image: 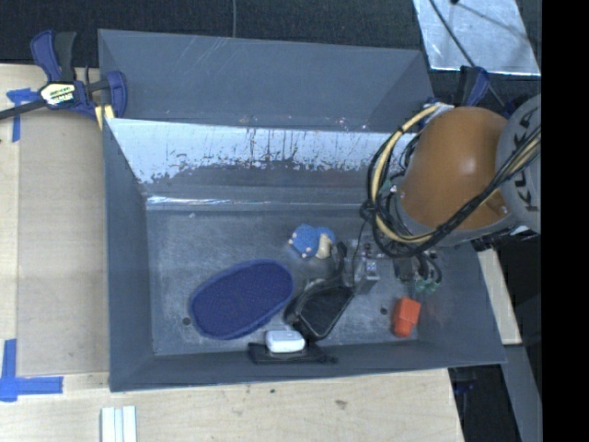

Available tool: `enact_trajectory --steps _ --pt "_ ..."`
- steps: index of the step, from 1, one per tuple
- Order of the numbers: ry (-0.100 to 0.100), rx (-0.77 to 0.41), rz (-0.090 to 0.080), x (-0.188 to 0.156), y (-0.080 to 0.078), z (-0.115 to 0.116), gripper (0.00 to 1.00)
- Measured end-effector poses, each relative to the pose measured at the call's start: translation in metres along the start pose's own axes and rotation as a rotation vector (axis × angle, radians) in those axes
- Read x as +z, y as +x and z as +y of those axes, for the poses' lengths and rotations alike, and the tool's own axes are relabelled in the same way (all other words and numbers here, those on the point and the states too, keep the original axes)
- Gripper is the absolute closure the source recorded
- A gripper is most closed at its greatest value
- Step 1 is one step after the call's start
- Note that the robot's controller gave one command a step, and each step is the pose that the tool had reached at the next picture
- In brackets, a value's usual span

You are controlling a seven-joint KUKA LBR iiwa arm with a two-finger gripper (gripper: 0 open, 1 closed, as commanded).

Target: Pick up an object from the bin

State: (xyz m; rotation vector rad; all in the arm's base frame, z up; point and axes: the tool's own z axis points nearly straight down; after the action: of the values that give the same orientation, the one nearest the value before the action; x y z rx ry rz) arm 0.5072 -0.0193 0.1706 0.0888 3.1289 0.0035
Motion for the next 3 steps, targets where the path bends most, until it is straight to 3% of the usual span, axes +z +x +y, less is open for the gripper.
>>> enact_trajectory --steps 1,2,3 --pt "0.001 -0.224 0.014 0.056 0.017 0.049 1.0" --pt "0.002 -0.149 0.0 -0.022 0.001 0.033 1.0" --pt "-0.001 -0.515 0.014 0.039 0.021 0.042 1.0"
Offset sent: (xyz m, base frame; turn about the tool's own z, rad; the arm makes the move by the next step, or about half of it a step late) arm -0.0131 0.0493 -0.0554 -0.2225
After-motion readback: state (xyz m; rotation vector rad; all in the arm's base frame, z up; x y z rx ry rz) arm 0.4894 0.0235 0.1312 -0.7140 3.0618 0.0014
